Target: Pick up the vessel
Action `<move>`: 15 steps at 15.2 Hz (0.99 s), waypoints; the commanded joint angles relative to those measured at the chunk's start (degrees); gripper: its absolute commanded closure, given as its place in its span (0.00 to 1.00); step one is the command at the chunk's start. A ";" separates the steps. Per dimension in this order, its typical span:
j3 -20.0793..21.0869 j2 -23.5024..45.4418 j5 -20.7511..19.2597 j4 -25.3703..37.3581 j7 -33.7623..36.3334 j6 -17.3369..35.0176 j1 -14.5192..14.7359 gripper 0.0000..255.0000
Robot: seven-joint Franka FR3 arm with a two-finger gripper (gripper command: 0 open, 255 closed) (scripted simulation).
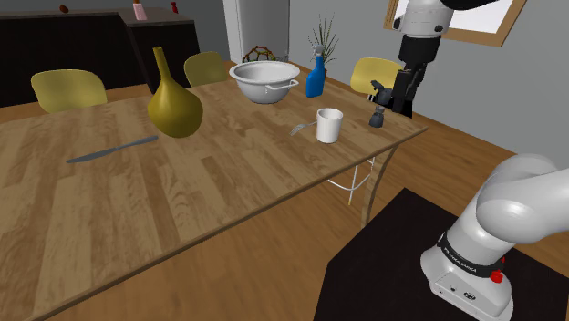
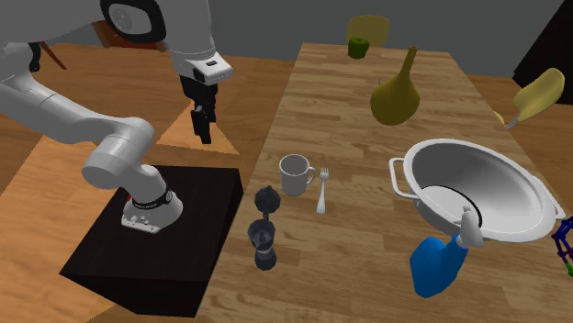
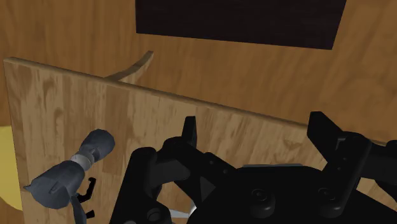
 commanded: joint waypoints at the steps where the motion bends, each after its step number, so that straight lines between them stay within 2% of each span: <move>1: 0.00 0.00 0.00 0.00 0.00 0.00 0.00 0.00; 8: -10.83 7.65 -5.69 4.42 -17.35 3.96 0.28 0.00; 15: -20.78 19.87 -7.07 13.49 -34.84 7.72 1.92 0.00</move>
